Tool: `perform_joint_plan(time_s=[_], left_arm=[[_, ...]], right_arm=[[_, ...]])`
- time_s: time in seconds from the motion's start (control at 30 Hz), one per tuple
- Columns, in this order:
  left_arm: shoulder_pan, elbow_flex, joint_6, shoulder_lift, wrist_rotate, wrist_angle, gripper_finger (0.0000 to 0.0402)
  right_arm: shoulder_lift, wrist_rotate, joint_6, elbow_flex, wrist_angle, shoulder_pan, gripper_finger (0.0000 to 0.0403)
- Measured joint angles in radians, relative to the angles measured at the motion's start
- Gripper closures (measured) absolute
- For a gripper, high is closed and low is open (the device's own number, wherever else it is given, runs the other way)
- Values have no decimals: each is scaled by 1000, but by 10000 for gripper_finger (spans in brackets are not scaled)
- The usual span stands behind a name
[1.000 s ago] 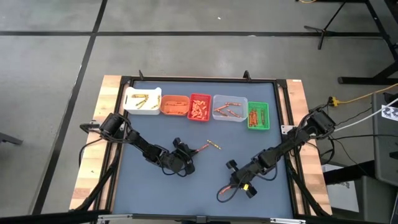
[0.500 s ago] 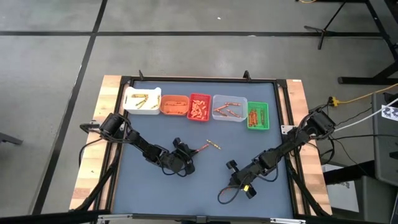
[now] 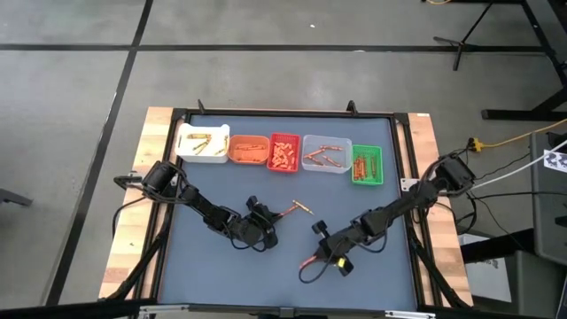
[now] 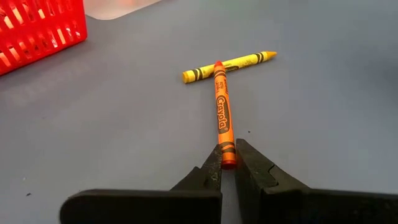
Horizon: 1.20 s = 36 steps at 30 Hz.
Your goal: Sort crayons
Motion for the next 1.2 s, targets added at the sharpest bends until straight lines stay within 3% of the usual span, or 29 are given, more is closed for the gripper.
perform_joint_plan(time_s=[0.33, 0.77, 1.0, 1.2], left_arm=[[0, 0, 0, 0, 0, 0, 396], [0, 0, 0, 0, 0, 0, 396], [0, 0, 0, 0, 0, 0, 396], [0, 0, 0, 0, 0, 0, 396]], right_arm=[[-2, -2, -182, 165, -313, -73, 380], [-4, 183, -309, 449, -849, -231, 380], [-4, 222, -438, 493, -860, -378, 380], [-4, 122, -506, 494, -713, -525, 380]])
